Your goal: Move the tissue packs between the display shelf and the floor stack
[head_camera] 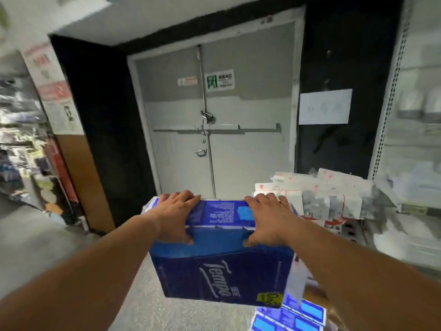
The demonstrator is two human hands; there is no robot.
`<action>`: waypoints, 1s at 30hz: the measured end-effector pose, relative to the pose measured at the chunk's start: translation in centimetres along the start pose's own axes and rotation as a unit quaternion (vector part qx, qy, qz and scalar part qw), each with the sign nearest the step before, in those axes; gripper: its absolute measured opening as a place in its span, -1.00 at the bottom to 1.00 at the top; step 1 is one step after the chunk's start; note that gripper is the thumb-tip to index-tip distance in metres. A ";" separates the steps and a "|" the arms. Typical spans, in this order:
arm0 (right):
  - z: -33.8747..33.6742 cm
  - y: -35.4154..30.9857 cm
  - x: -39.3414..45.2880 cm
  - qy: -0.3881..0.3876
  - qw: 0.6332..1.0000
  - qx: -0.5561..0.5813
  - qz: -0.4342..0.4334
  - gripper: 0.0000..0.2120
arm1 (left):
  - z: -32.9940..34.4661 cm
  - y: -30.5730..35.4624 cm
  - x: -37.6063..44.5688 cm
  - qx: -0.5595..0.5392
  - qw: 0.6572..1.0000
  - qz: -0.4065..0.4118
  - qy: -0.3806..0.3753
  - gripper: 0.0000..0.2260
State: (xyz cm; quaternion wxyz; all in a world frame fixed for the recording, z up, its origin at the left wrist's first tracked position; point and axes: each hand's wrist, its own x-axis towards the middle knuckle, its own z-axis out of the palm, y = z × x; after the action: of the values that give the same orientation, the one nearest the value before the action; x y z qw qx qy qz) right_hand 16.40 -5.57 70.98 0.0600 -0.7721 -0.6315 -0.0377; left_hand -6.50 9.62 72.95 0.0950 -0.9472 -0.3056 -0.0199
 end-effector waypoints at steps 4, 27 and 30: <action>-5.7 -0.1 0.8 0.026 0.999 -0.021 -0.038 0.00 | -5.4 -0.6 -1.0 0.006 0.999 -0.030 0.031 0.00; -7.6 -25.6 30.0 0.055 0.963 0.049 -0.259 -0.12 | -8.2 -31.3 -6.9 0.019 0.968 -0.251 0.022 0.05; -7.2 -30.7 35.9 0.059 0.957 0.053 -0.280 -0.15 | -8.0 -38.2 -6.9 0.049 0.961 -0.272 0.023 0.08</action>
State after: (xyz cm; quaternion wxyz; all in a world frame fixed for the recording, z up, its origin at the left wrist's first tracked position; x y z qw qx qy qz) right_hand -6.38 34.24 84.33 0.1251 -0.5566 -0.8188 -0.0645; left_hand -34.22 34.46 86.53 0.1391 -0.8221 -0.5496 -0.0523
